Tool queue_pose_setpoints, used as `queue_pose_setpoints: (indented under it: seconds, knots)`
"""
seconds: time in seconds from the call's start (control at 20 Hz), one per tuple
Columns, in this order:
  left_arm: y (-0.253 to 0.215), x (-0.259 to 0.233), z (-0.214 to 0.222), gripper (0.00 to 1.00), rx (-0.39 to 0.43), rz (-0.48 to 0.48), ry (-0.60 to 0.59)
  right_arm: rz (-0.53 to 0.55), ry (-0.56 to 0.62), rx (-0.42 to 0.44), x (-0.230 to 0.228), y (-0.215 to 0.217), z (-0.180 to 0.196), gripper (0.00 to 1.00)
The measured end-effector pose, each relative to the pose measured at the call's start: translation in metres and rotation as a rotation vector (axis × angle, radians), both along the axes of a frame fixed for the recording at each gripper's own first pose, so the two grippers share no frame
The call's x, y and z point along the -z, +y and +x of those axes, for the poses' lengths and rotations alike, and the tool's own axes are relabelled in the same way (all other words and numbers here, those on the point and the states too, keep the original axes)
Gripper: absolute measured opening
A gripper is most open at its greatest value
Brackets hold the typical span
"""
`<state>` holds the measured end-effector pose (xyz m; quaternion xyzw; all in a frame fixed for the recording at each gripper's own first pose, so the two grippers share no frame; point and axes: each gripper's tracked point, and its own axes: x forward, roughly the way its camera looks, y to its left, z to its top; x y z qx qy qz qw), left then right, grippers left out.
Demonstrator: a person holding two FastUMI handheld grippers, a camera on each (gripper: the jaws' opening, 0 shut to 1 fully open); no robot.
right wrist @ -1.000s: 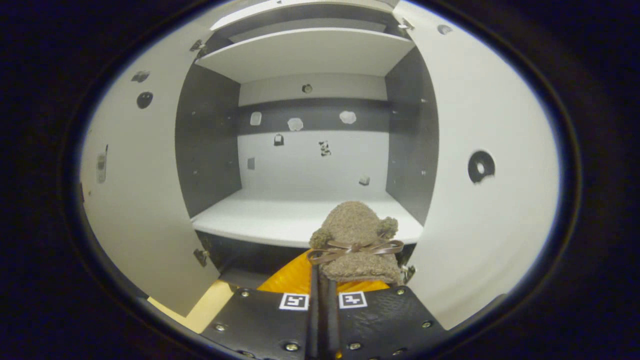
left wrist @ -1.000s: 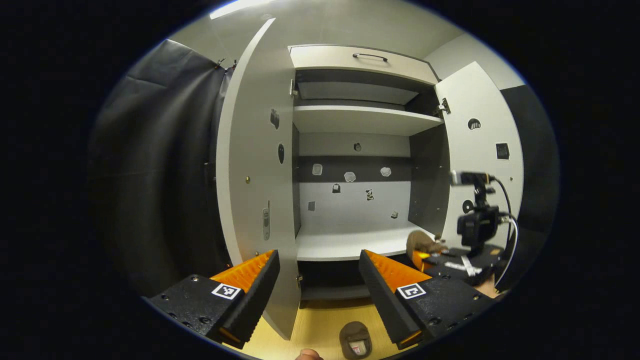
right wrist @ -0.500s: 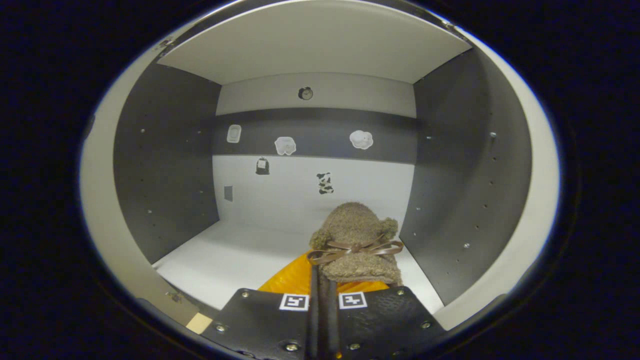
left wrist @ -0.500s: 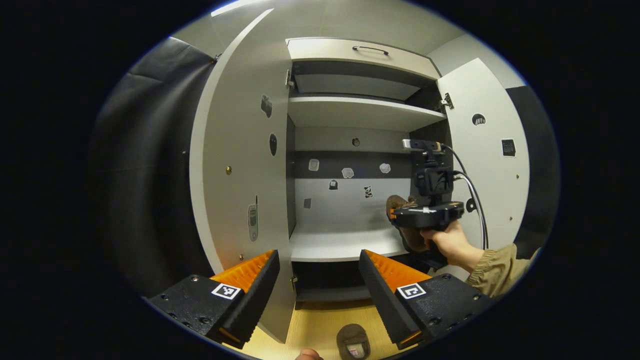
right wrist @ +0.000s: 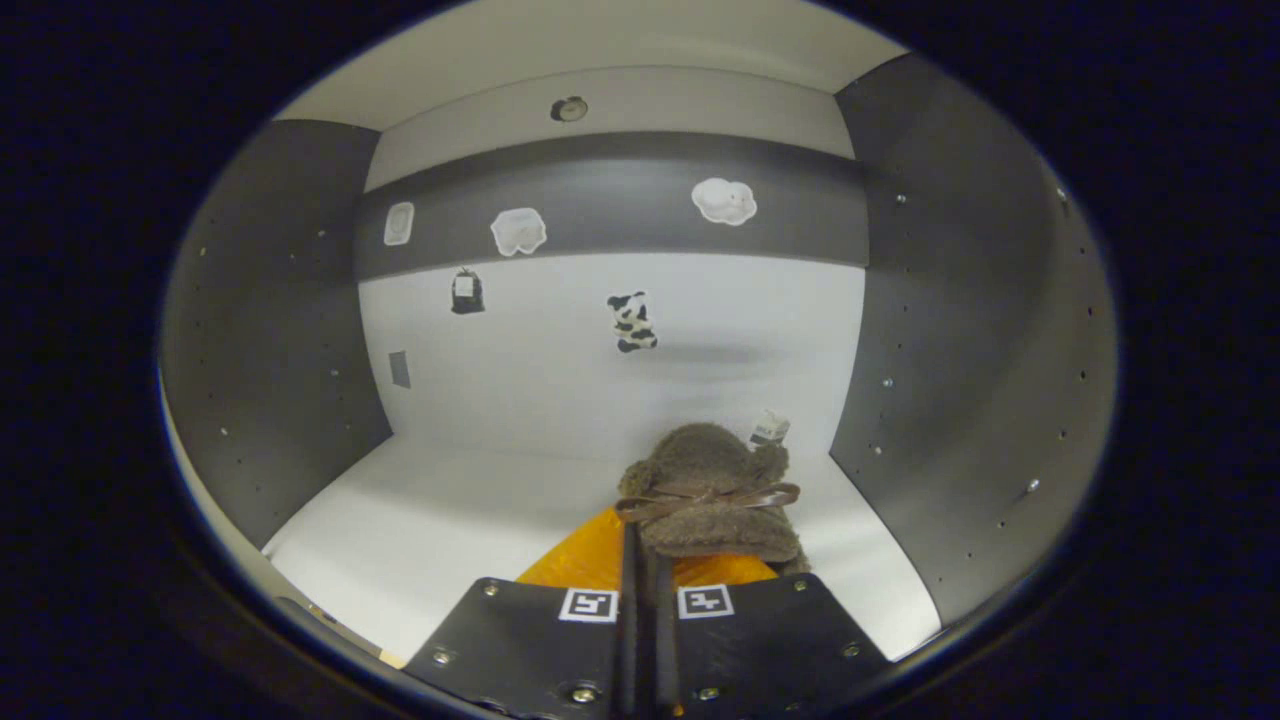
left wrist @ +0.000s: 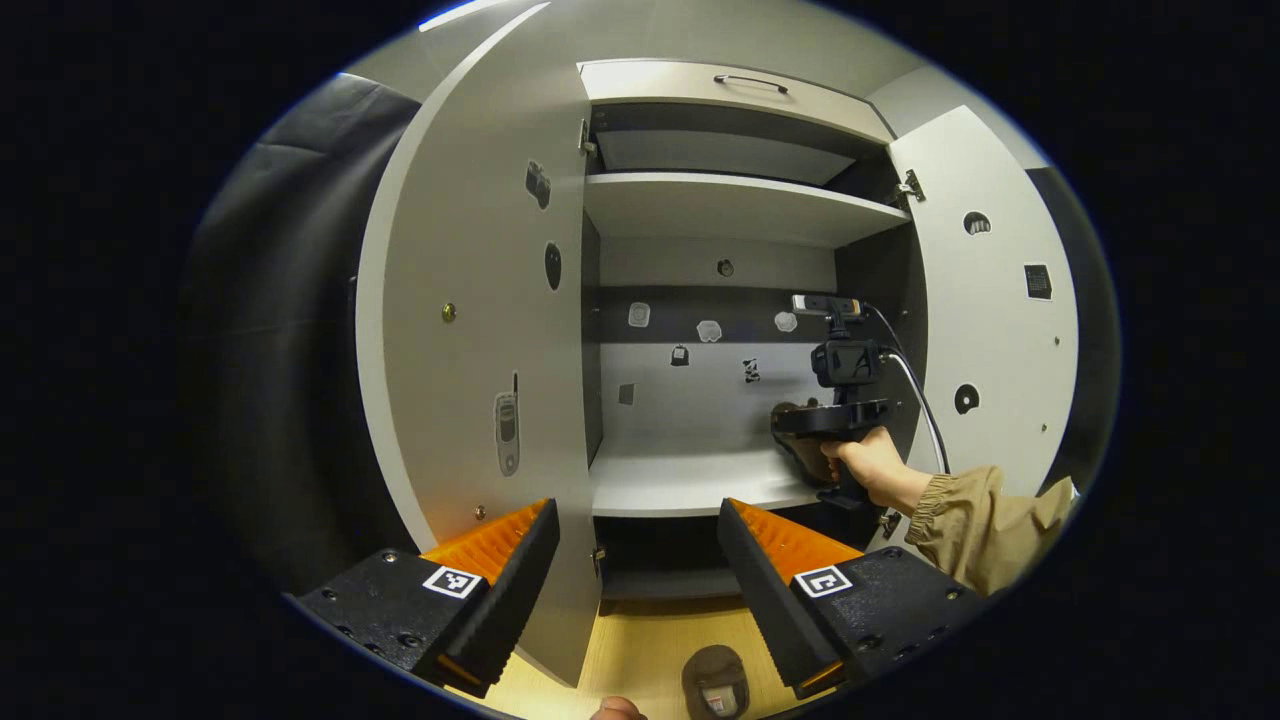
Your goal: Grab one shoe with the right hand and put it into the shoe cabinet, grab the other shoe with the left hand and put it into the shoe cabinet; then close the right door with the right hand and the left door with the left hand.
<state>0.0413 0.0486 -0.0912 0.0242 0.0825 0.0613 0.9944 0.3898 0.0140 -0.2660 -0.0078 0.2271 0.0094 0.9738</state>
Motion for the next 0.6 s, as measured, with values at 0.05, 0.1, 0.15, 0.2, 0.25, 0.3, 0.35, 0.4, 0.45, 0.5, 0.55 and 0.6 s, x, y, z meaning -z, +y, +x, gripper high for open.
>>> queue_pose_setpoints:
  seconds: [0.05,0.1,0.15,0.2,0.25,0.3,0.35,0.4,0.45,0.5,0.55,0.6]
  knots:
    - [0.000,0.001,-0.001,0.98,0.001,-0.001,0.001,0.008,0.013,0.013,0.002,-0.002,0.001,0.07]
    - [0.000,0.001,-0.001,0.98,0.003,-0.003,0.001,0.019,0.028,0.022,0.006,-0.003,0.001,0.07]
    - [0.000,0.001,-0.002,0.98,0.004,-0.004,0.001,0.033,0.046,0.023,0.009,-0.002,0.001,0.10]
    - [0.000,0.000,-0.002,0.98,0.005,-0.006,0.000,0.049,0.060,0.023,0.011,0.000,0.000,0.11]
    - [0.001,0.001,-0.003,0.98,0.005,-0.009,0.000,0.053,0.067,0.028,0.011,-0.001,0.000,0.11]
    - [0.002,0.000,-0.004,0.98,0.004,-0.013,0.001,0.048,0.069,0.036,0.010,-0.003,-0.002,0.12]
    - [0.002,0.001,-0.005,0.98,0.006,-0.018,0.002,0.043,0.079,0.038,0.010,-0.004,-0.006,0.13]
    - [0.003,0.001,-0.005,0.98,0.005,-0.022,0.002,0.037,0.088,0.037,0.011,-0.004,-0.009,0.13]
    - [0.003,0.002,-0.006,0.98,0.007,-0.026,0.001,0.030,0.091,0.035,0.009,-0.003,-0.011,0.16]
    - [0.003,0.001,-0.007,0.98,0.008,-0.029,0.000,0.022,0.088,0.035,0.007,-0.003,-0.014,0.18]
    - [0.002,0.002,-0.008,0.98,0.011,-0.030,0.001,0.021,0.091,0.030,0.004,-0.002,-0.018,0.21]
    - [0.002,0.003,-0.008,0.98,0.013,-0.031,0.002,0.021,0.102,0.022,0.003,0.000,-0.023,0.26]
